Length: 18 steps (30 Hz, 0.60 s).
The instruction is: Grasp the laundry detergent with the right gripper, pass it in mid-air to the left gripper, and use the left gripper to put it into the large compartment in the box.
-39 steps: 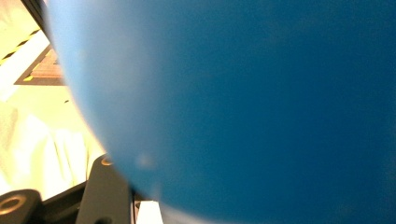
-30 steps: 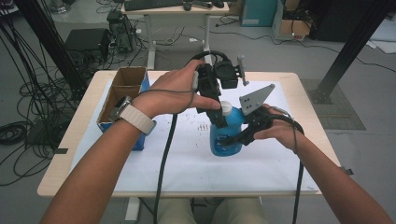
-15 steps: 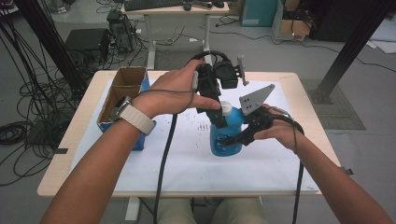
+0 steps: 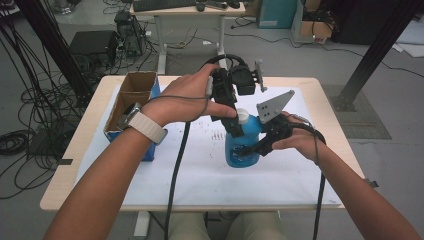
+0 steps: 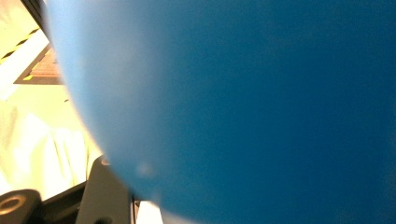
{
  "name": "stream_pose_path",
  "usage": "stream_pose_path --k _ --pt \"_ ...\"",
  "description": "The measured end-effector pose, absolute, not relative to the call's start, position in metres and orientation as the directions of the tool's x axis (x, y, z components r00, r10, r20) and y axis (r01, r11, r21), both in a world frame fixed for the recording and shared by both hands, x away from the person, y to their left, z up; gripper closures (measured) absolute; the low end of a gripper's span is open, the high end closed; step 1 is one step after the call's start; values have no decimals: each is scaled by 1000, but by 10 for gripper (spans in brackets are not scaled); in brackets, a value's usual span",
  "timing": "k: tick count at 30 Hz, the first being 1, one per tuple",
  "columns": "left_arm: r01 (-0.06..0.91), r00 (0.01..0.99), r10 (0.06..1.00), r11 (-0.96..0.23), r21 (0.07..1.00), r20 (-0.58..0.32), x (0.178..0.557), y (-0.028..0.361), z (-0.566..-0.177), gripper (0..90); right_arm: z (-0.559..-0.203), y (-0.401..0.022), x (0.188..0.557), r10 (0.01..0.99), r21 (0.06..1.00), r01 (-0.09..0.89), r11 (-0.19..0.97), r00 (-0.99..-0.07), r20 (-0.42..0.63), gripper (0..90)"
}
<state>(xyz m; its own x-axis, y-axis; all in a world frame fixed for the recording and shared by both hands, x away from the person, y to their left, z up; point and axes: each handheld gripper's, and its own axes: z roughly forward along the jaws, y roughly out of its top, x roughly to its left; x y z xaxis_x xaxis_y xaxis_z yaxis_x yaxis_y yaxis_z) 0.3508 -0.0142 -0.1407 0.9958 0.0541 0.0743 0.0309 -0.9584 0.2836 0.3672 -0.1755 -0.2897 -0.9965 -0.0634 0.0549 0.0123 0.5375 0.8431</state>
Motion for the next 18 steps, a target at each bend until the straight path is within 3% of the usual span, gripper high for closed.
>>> stream_pose_path --k 18 --pt "34 995 58 -959 283 76 351 -13 -141 59 -290 -176 367 -58 840 18 543 -997 59 429"
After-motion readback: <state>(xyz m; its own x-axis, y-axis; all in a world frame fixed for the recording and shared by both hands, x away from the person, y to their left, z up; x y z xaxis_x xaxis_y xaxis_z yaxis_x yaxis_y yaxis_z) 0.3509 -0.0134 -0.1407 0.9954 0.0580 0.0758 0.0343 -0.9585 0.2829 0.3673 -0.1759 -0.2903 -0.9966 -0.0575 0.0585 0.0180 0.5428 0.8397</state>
